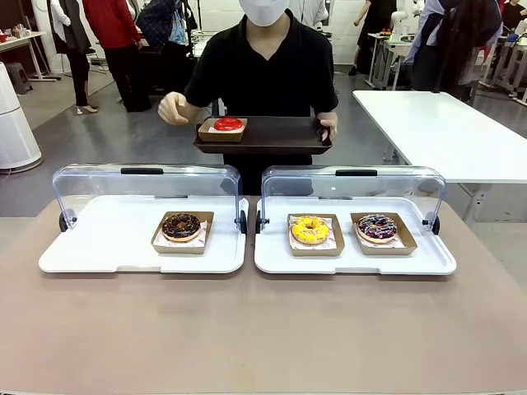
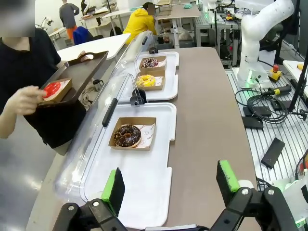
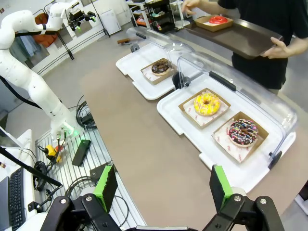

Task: Provide the desired donut to the person.
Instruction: Pick up and lift the Paper togo box containing the Donut pointed at by the person.

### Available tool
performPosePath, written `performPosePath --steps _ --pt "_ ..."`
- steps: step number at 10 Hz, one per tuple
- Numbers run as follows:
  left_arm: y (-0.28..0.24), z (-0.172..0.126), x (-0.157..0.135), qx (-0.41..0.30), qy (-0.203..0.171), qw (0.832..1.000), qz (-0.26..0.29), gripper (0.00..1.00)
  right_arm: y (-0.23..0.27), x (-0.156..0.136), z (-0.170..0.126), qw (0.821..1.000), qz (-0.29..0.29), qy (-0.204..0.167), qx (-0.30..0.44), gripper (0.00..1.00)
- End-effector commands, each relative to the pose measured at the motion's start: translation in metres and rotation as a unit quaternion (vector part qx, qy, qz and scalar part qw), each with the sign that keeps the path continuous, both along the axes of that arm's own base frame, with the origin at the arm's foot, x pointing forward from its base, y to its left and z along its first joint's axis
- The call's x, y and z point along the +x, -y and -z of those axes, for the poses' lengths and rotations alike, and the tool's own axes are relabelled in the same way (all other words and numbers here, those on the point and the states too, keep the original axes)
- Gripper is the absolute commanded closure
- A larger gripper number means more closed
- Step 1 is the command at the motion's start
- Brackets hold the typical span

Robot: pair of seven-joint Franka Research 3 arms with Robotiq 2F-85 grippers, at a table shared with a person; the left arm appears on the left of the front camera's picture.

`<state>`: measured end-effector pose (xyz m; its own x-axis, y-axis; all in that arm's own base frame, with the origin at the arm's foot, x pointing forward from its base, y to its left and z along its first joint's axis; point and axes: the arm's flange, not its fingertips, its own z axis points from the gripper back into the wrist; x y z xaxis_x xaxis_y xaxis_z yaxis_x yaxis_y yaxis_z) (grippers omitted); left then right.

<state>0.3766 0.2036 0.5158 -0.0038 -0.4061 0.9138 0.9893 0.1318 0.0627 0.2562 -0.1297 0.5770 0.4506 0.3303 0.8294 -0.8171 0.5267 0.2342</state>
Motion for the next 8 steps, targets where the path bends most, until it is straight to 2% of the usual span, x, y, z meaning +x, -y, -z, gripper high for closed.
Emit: performPosePath --steps 1,8 --pt "-0.0002 -0.0018 -0.0015 -0.003 0.002 1.0 0.001 0.0 -0.0002 0.0004 0.0004 1.0 -0.004 0.002 0.004 0.0" --pt "-0.0002 -0.0018 -0.0015 -0.003 0.002 1.0 0.001 0.0 -0.0002 0.0004 0.0004 1.0 -0.004 0.002 0.004 0.0"
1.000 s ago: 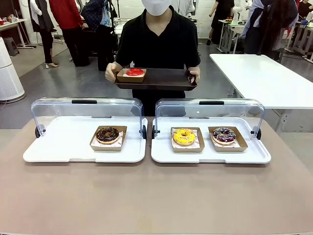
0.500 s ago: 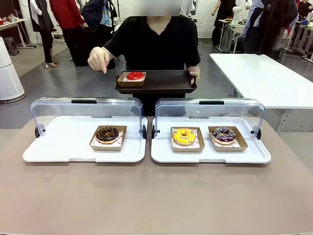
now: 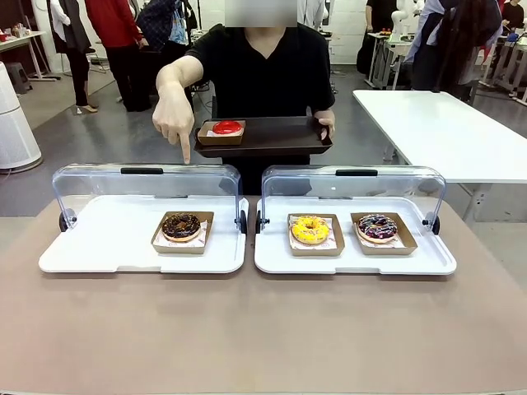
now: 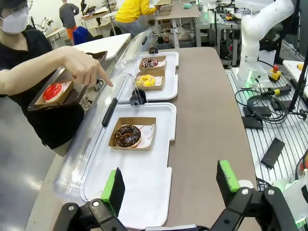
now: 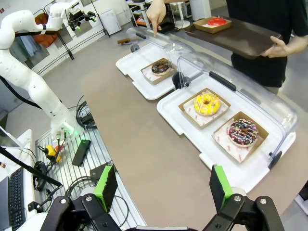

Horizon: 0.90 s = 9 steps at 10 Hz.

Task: Provide the desired donut to the person.
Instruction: Pick up and lift the Paper togo box containing the Donut pointed at by the person.

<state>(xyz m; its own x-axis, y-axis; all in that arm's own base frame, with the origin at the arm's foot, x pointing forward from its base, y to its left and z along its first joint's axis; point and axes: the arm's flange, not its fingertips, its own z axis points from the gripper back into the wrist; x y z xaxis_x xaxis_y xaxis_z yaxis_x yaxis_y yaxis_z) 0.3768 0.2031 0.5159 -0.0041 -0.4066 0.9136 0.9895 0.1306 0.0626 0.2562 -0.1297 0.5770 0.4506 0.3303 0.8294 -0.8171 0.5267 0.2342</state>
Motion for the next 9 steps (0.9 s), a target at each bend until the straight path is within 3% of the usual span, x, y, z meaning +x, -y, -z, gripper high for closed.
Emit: performPosePath --steps 1,8,9 --pt "-0.001 -0.002 -0.002 -0.003 0.002 1.0 0.0 0.0 0.0 0.0 0.0 1.0 -0.004 0.002 0.004 0.0" --pt "0.0 0.0 0.0 0.0 0.0 1.0 0.0 0.0 0.0 0.0 0.0 1.0 -0.004 0.002 0.004 0.0" --pt "0.02 -0.021 0.0 0.062 0.021 0.998 0.013 0.0 0.0 0.0 0.0 1.0 -0.004 0.002 0.004 0.0"
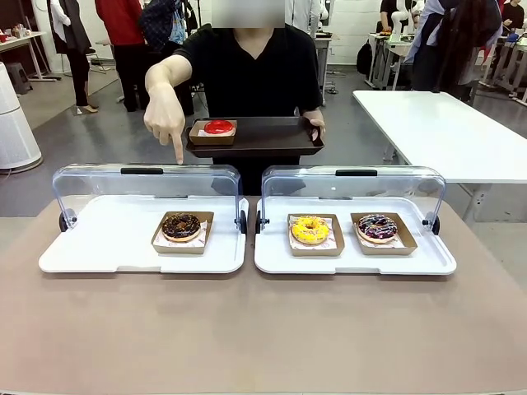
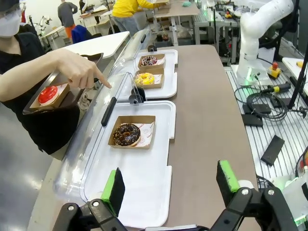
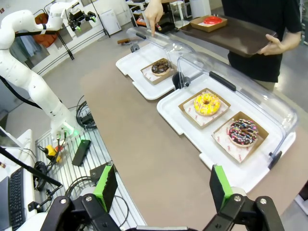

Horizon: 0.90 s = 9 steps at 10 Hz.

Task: Provide the desired donut to the person.
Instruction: Pick up and lift the Paper togo box containing the Donut pointed at by the person.

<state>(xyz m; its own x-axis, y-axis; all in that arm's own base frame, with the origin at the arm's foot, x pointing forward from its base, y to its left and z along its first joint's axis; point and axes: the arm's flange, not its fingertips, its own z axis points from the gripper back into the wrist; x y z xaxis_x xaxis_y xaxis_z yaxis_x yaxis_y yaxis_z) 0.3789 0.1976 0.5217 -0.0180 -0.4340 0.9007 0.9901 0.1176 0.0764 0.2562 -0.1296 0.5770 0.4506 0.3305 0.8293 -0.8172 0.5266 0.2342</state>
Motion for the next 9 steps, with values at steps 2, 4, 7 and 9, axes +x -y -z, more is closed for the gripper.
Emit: performPosePath --steps 2,4,7,9 --pt "0.07 -0.042 -0.01 0.199 0.029 0.979 0.034 0.0 0.0 0.0 0.0 1.0 -0.004 0.002 0.004 0.0" --pt "0.133 -0.059 -0.005 0.364 0.029 0.929 0.055 0.0 0.0 0.0 0.0 1.0 -0.004 0.002 0.004 0.0" --pt "0.23 -0.019 0.007 0.469 0.009 0.881 0.069 0.0 0.0 0.0 0.0 1.0 -0.004 0.002 0.004 0.0" --pt "0.28 0.015 0.028 0.493 -0.006 0.866 0.085 0.0 0.0 0.0 0.0 1.0 -0.004 0.002 0.004 0.0"
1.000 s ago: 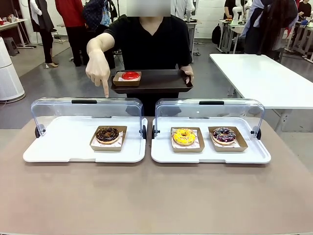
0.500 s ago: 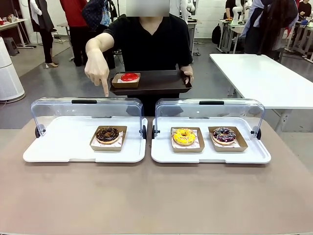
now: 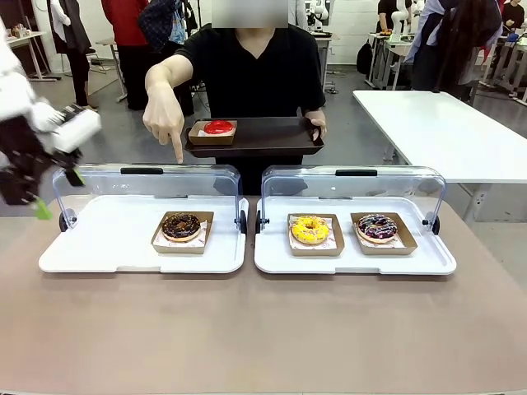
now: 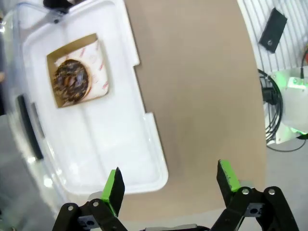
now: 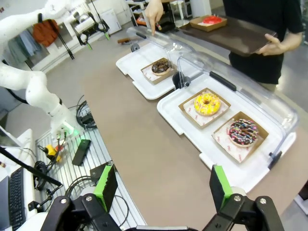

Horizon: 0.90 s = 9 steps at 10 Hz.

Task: Provide the desired donut to the person.
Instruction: Pick up and lift the Paper togo box containing the Donut pointed at by the person.

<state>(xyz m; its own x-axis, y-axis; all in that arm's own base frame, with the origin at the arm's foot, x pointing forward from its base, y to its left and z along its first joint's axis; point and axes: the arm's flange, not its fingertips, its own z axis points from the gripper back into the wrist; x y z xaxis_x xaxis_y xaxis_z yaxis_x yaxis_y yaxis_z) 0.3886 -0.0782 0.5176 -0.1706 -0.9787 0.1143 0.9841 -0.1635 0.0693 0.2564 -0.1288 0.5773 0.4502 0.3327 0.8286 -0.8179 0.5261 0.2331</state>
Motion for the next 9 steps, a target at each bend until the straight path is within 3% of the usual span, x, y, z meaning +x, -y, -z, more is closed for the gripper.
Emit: performPosePath --steps 1,6,8,9 --pt "0.021 0.036 0.025 0.024 -0.012 1.0 -0.016 0.0 0.001 0.0 0.001 1.0 -0.004 0.002 0.005 0.0" --pt "0.065 0.112 0.047 0.054 0.002 0.998 -0.015 0.0 0.001 0.0 0.001 1.0 -0.004 0.002 0.005 0.0" --pt "0.059 0.106 0.047 0.034 0.012 0.999 -0.006 0.0 0.001 0.0 0.001 1.0 -0.004 0.002 0.005 0.0" --pt "0.063 0.113 0.05 0.038 -0.009 0.999 -0.002 0.0 0.001 0.0 0.001 1.0 -0.004 0.002 0.005 0.0"
